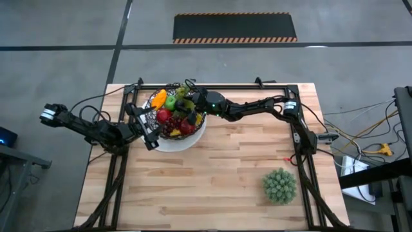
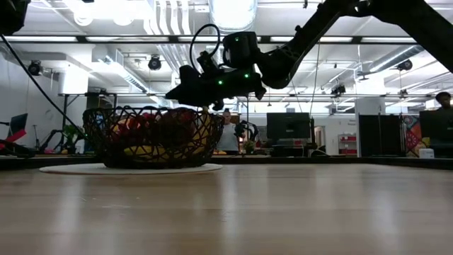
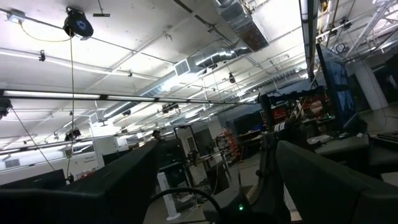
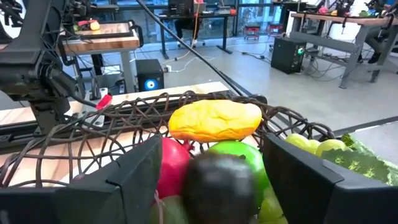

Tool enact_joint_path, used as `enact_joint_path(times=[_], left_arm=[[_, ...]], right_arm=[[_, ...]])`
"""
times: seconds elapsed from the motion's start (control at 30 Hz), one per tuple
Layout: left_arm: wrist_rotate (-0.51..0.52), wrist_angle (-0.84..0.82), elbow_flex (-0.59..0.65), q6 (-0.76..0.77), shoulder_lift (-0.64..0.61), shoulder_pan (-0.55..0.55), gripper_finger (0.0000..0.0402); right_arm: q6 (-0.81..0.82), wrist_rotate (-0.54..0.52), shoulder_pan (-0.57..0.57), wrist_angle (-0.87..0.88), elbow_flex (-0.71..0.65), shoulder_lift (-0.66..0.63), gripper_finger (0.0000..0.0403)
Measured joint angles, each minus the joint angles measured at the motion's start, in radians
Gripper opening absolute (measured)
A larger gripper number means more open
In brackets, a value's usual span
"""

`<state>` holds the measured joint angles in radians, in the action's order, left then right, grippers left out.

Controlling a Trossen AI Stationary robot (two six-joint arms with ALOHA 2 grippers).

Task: Build produce basket
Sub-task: Put the plum into the basket, then return to home Position

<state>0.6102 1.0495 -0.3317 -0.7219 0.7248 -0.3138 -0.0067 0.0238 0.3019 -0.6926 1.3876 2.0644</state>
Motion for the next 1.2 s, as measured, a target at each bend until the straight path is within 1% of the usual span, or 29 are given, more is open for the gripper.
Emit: enact_joint_path(times=[0.17,0.3,0.47,0.57,0.7,0.77,0.83,0.87,0.9,0.93,0.97,1.0,1.03,1.07,1.13,1.2], left_arm=[[0.0,-0.001,0.0,0.0,0.001,0.0,0.0303],[0.0,-0.003,0.0,-0.001,0.005,0.0,0.0303],[0.0,-0.005,0.0,-0.001,0.009,0.0,0.0303],[0.0,-0.016,0.0,0.0,0.013,0.0,0.0303],[0.0,-0.041,0.0,0.001,0.013,0.0,0.0303],[-0.001,-0.079,0.0,0.014,0.013,0.0,0.0303],[-0.012,-0.211,-0.008,0.032,0.01,0.0,0.0303],[-0.035,-0.336,-0.016,0.035,0.004,0.0,0.0303],[-0.084,-0.496,-0.029,0.047,-0.005,0.001,0.0303],[-0.168,-0.685,-0.047,0.082,-0.013,0.001,0.0303],[-0.283,-0.86,-0.063,0.118,-0.018,0.003,0.0303],[-0.396,-0.971,-0.069,0.142,-0.017,0.005,0.03],[-0.465,-1.004,-0.072,0.155,-0.007,0.004,0.0294],[-0.484,-0.981,-0.073,0.166,-0.002,0.004,0.0285],[-0.473,-0.933,-0.074,0.185,-0.029,0.007,0.0257],[-0.473,-0.926,-0.068,0.19,-0.05,0.008,0.0216]], right_arm=[[0.006,0.001,0.0,0.009,0.0,-0.006,0.0284],[-0.004,0.002,0.0,0.041,0.0,-0.03,0.0285],[-0.047,0.001,-0.015,0.163,-0.003,-0.086,0.0269],[-0.091,0.002,-0.047,0.195,-0.021,-0.142,0.0257],[-0.148,0.0,-0.106,0.194,-0.095,-0.24,0.0239],[-0.17,-0.007,-0.14,0.185,-0.146,-0.294,0.023],[-0.184,-0.008,-0.172,0.179,-0.208,-0.356,0.0221],[-0.191,-0.009,-0.188,0.163,-0.243,-0.387,0.0218],[-0.192,-0.014,-0.204,0.144,-0.282,-0.416,0.0214],[-0.193,-0.019,-0.22,0.128,-0.324,-0.446,0.0211],[-0.195,-0.024,-0.233,0.112,-0.367,-0.477,0.0208],[-0.199,-0.024,-0.245,0.097,-0.408,-0.504,0.0205],[-0.201,-0.024,-0.255,0.086,-0.446,-0.535,0.0203],[-0.205,-0.024,-0.264,0.086,-0.485,-0.567,0.02],[-0.212,-0.024,-0.275,0.079,-0.548,-0.63,0.0196],[-0.215,-0.026,-0.281,0.072,-0.62,-0.697,0.0191]])
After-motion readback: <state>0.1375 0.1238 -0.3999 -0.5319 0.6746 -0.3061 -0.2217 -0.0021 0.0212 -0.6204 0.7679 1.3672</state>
